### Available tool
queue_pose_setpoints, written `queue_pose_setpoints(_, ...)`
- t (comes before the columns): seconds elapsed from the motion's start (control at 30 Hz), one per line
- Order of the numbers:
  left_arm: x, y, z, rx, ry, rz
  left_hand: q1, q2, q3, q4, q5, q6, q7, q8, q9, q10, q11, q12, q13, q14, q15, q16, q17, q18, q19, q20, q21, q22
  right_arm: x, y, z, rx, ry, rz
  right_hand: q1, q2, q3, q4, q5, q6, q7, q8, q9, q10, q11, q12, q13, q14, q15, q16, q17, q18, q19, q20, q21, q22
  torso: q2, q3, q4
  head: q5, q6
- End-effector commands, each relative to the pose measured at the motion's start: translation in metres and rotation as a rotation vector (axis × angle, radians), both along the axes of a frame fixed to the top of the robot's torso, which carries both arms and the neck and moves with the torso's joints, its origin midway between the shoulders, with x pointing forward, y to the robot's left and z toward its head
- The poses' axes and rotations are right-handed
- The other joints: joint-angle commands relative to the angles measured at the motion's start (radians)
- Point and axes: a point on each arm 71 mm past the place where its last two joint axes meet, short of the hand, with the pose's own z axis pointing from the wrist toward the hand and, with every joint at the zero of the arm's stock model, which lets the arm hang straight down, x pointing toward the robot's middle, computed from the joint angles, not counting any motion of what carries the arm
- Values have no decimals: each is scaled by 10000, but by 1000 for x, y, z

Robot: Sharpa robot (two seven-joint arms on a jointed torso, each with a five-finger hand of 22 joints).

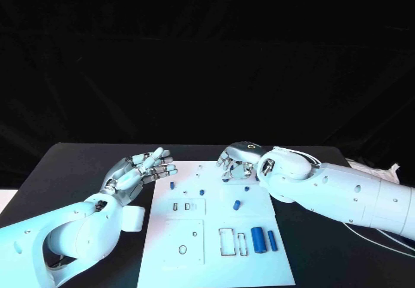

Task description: Assemble the parts on the task board

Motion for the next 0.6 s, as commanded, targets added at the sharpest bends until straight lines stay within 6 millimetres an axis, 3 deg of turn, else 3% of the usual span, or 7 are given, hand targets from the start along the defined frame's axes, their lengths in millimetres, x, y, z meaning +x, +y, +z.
queue_pose_setpoints(0.03, -2, -3, 3, -266, -67, -251, -30, 49, -73, 10, 0, 53, 239, -42, -11, 59, 10, -60, -12, 61, -7, -66, -20, 120, 91, 11, -19, -14, 0, -1, -5, -1447, 112, -234, -50, -98, 66, 125, -34, 32, -91, -39, 14, -132, -28, -43, -9, 493, -81, 655, 209, 120, 135, -8, 307, 172, 140, -28, 50, -26, 7)
queue_pose_setpoints(0.33, -2, -1, 3, -231, -21, -226, -24, 52, -84, 1, 0, 55, 242, -53, -13, 60, 11, -71, -13, 62, -6, -77, -24, 119, 93, 11, -26, -21, 1, -7, 0, -1998, -130, -501, -93, -323, 569, 406, 115, 225, -125, -36, 19, -363, -10, -42, -28, 394, -129, 2432, 699, 108, 144, -37, 1384, 838, 224, -37, 111, -87, 6)
queue_pose_setpoints(0.37, -2, -1, 3, -223, -15, -217, -22, 54, -86, -1, -1, 55, 243, -55, -14, 61, 12, -73, -13, 62, -5, -79, -25, 119, 93, 11, -28, -23, 1, -7, 1, -2020, -176, -516, -110, -385, 669, 490, 121, 227, -138, -50, 13, -400, -75, -24, -28, 381, -148, 3785, 1342, 85, 70, -18, 1587, 972, 235, -33, 121, -94, 16)
queue_pose_setpoints(0.4, -1, -1, 3, -215, -9, -207, -22, 54, -86, -1, -1, 55, 243, -55, -14, 61, 12, -73, -13, 62, -5, -79, -25, 119, 93, 11, -28, -23, 1, -8, 2, -2034, -217, -529, -95, -451, 773, 554, 123, 236, -135, -51, 12, -420, -47, -36, -28, 418, -104, 5080, 2731, 108, -33, -31, 1750, 1085, 240, -32, 127, -101, 22)
queue_pose_setpoints(0.47, -1, 0, 2, -200, 2, -189, -22, 54, -86, -1, -1, 55, 243, -55, -14, 61, 12, -73, -13, 62, -5, -79, -25, 119, 93, 11, -28, -23, 1, -9, 3, -2054, -280, -551, -70, -569, 1001, 720, 125, 251, -141, -57, 11, -417, -9, -8, -21, 236, -88, 6232, 4193, 127, -243, -2, 2066, 1300, 251, -28, 129, -109, 23)
queue_pose_setpoints(0.6, -1, 1, 2, -185, 16, -172, -22, 54, -86, -1, -1, 55, 243, -55, -14, 61, 12, -73, -13, 62, -5, -79, -25, 119, 93, 11, -28, -23, 1, -10, 4, -2044, -327, -547, -46, -613, 1156, 839, 122, 308, -135, -36, 20, -446, 3, -38, -30, 178, -101, 6689, 4822, 129, -326, 14, 2258, 1423, 279, -45, 140, -123, 42)
